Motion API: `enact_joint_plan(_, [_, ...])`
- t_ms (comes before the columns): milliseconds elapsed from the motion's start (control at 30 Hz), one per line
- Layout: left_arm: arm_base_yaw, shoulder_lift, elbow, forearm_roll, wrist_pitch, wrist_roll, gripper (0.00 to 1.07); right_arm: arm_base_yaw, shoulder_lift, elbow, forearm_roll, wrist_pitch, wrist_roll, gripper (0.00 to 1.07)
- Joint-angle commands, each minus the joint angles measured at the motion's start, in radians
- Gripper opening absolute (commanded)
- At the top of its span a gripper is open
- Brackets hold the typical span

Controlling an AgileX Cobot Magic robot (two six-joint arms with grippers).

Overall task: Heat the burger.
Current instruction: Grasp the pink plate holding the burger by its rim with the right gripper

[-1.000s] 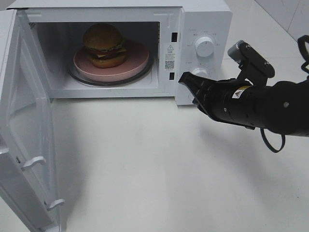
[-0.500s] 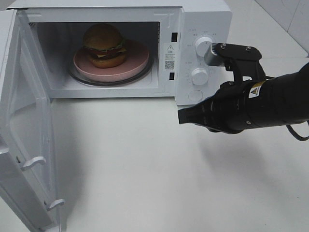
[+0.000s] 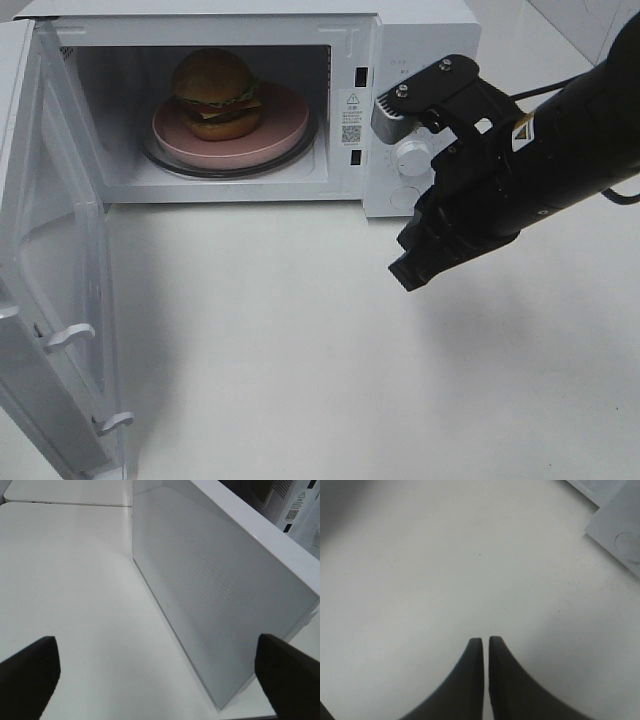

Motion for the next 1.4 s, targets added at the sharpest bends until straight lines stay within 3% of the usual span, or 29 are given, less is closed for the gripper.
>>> enact_joint_plan(33, [-0.001,-0.005,0.001,-0.003,-0.002,0.003,0.98,-0.003,-0.005,-0.029,-0.031,0.049,-0.076,0.03])
enact_joint_plan(367, [-0.001,-0.005,0.001,-0.003,-0.002,0.003,0.98,0.015,-0.005,-0.113,-0.152,0.142,-0.394,0.05])
enact_joint_plan(600, [-0.001,-0.005,0.001,-0.003,-0.002,0.003,0.98,0.071,-0.005,-0.129,-0.346,0.132,-0.553,0.10])
enact_joint_plan(833, [-0.001,-0.005,0.001,-0.003,-0.002,0.003,0.98,0.071,-0.005,-0.133,-0.395,0.126,-0.657,0.17])
enact_joint_plan(933, [-0.001,-0.005,0.001,-0.003,-0.002,0.003,0.98,0.083,-0.005,-0.133,-0.405,0.099,-0.680,0.26])
enact_joint_plan(1000, [-0.001,-0.005,0.001,-0.003,-0.002,0.003,0.98,0.118,-0.005,-0.133,-0.429,0.048,-0.673,0.51])
enact_joint_plan(1100, [-0.001,-0.005,0.001,-0.003,-0.002,0.003,0.98,0.123,-0.005,-0.133,-0.429,0.033,-0.672,0.57])
enact_joint_plan(1167, [-0.001,-0.005,0.001,-0.003,-0.002,0.003,0.98,0.137,0.010,-0.136,-0.429,-0.001,-0.647,0.86])
enact_joint_plan(1300, [-0.001,-0.005,0.001,-0.003,-0.002,0.003,0.98,0.137,0.046,-0.146,-0.437,-0.004,-0.615,0.96])
enact_joint_plan(1400, [-0.001,-0.005,0.001,-0.003,-0.002,0.003,0.98,0.137,0.091,-0.175,-0.441,0.001,-0.609,0.95])
